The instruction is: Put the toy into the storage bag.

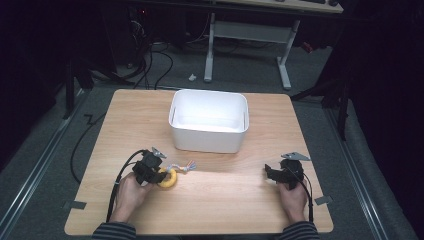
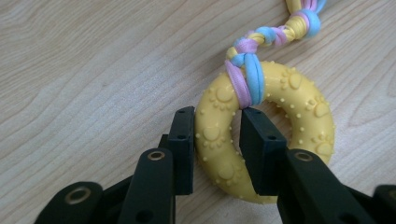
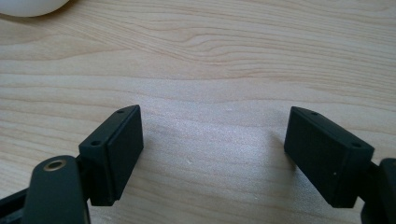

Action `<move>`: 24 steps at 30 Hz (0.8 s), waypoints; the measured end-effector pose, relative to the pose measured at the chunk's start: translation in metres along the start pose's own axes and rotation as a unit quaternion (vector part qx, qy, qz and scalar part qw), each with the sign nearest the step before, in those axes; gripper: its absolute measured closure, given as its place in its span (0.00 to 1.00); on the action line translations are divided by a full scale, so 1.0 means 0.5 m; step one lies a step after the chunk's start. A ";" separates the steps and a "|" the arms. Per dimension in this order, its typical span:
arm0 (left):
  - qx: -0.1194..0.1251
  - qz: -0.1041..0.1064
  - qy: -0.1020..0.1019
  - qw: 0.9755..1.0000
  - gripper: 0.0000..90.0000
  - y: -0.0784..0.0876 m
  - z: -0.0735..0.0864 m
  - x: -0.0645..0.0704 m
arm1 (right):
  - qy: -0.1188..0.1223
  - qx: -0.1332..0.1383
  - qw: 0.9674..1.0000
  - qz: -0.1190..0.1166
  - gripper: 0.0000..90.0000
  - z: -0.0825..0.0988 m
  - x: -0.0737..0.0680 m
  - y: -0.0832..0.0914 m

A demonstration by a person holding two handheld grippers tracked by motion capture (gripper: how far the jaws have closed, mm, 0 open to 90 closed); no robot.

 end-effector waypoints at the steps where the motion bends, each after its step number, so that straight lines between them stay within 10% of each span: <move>1: 0.001 0.001 0.000 1.000 0.74 0.003 0.000 0.000 | 0.000 0.000 1.000 0.000 0.22 0.000 0.000 0.000; 24: 0.032 0.005 0.022 0.999 0.74 0.070 0.018 -0.011 | 0.000 0.001 1.000 0.000 0.22 0.000 -0.001 0.000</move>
Point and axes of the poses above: each handheld gripper's, and its own axes: y roughly backward along the jaws, z roughly out of its underside, x roughly to its right, the point moved 4 cm from there along -y, roughly forward along the jaws, and after that the axes turned 1 degree about -y, right-handed, at the moved point
